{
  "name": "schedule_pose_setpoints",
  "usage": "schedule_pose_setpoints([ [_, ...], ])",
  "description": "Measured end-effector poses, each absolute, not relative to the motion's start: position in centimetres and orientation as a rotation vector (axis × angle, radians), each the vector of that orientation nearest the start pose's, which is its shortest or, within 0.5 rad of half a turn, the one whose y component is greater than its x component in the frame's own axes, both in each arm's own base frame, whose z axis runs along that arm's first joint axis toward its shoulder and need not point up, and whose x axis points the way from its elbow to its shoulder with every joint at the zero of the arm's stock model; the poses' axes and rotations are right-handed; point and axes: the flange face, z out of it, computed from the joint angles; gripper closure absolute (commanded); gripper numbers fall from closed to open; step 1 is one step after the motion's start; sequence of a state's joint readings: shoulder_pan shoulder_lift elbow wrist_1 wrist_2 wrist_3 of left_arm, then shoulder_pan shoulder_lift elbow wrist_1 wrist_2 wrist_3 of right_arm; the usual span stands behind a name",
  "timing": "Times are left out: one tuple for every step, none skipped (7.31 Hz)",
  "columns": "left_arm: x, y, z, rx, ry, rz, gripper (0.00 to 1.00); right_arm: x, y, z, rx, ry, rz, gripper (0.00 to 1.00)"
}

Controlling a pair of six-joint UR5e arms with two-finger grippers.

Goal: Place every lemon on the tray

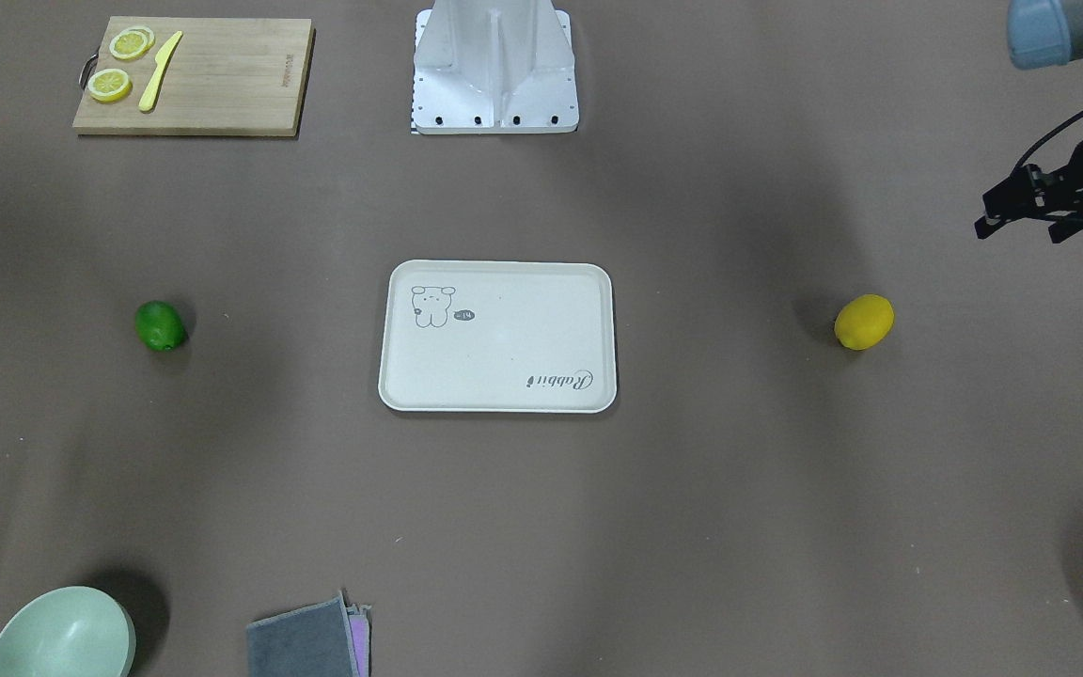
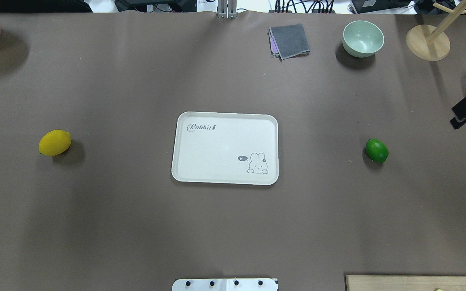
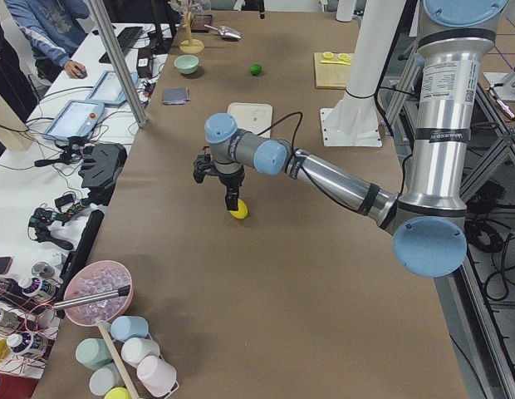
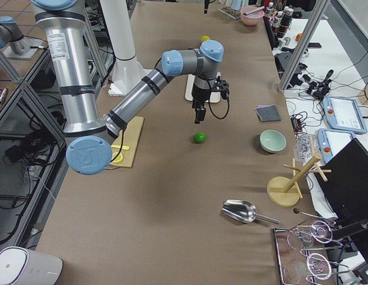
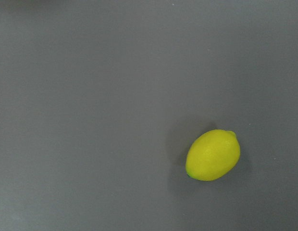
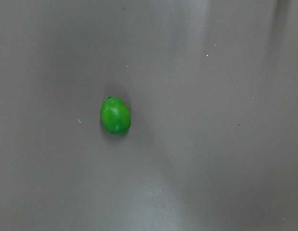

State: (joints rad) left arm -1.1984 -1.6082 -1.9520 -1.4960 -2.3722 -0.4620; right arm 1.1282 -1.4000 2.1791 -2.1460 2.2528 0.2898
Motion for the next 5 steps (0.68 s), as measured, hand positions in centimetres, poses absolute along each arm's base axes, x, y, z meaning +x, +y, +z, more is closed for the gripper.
schedule_pose_setpoints([
  [13.9, -47.7, 46.0, -0.038, 0.849, 0.044, 0.02, -17.8, -44.9, 36.3, -0.06, -0.685, -0.229, 0.05],
  [15.8, -47.6, 46.4, -0.049, 0.836, 0.03, 0.02, -21.1, -45.1, 37.0, -0.051, -0.677, -0.239, 0.06],
  [17.3, -47.8, 47.3, -0.053, 0.829, 0.008, 0.02, -23.6, -46.1, 38.4, -0.039, -0.679, -0.248, 0.06],
  [19.0, -48.1, 48.3, -0.062, 0.831, -0.009, 0.02, -25.6, -48.0, 39.7, -0.028, -0.684, -0.252, 0.05],
  [21.0, -48.8, 48.7, -0.072, 0.837, -0.023, 0.02, -27.1, -50.0, 40.5, -0.025, -0.686, -0.252, 0.05],
])
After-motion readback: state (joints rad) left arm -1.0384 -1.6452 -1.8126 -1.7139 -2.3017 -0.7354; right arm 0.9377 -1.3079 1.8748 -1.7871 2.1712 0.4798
